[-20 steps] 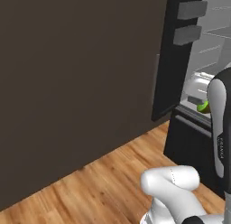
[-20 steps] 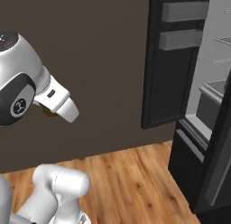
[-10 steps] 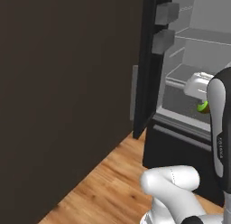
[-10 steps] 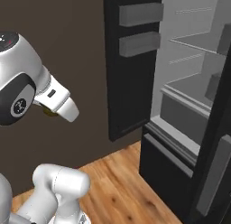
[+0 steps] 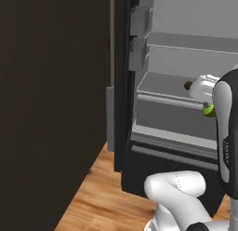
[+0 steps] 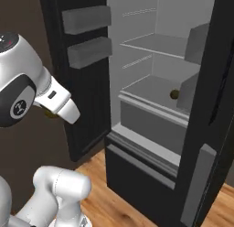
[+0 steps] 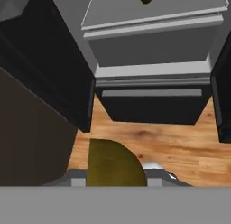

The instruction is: Place the liquor on the top shelf of the fridge to keep it out of children's reach, and place the kiwi and avocado on lower shelves for easy access.

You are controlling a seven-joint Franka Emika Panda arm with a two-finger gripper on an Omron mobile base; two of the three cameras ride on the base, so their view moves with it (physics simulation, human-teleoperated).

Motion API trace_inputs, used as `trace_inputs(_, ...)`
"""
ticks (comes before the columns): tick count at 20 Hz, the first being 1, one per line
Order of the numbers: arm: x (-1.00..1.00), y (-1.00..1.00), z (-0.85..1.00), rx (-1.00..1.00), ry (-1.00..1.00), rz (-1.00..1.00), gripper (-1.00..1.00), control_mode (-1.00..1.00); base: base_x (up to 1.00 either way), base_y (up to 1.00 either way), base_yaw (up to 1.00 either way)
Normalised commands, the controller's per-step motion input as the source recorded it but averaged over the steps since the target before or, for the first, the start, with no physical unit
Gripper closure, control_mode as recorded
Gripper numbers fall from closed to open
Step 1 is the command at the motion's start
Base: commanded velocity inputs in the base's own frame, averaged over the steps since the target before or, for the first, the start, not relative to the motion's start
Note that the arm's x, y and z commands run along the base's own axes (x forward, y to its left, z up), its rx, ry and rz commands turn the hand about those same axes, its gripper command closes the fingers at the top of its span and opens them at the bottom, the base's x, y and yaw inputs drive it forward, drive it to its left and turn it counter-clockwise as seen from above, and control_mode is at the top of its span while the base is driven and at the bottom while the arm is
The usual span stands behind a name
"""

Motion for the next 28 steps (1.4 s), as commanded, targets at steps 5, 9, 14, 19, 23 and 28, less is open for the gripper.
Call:
trace_inputs(5, 0.0, 0.0, 0.0, 0.0, 0.0, 0.0, 1.0, 1.0, 0.78, 0.0, -0.45)
trace_inputs(9, 0.0, 0.0, 0.0, 0.0, 0.0, 0.0, 1.0, 1.0, 0.7, 0.0, -0.43)
trace_inputs(14, 0.0, 0.0, 0.0, 0.0, 0.0, 0.0, 1.0, 1.0, 0.57, 0.0, -0.4)
trace_inputs(19, 0.0, 0.0, 0.0, 0.0, 0.0, 0.0, 1.0, 1.0, 0.34, 0.02, -0.34)
trace_inputs(23, 0.0, 0.0, 0.0, 0.0, 0.0, 0.0, 1.0, 1.0, 0.22, 0.32, -0.23)
trace_inputs(28, 0.31, 0.22, -0.27, 0.0, -0.02, -0.08, 1.0, -1.0, 0.05, 0.07, -0.03)
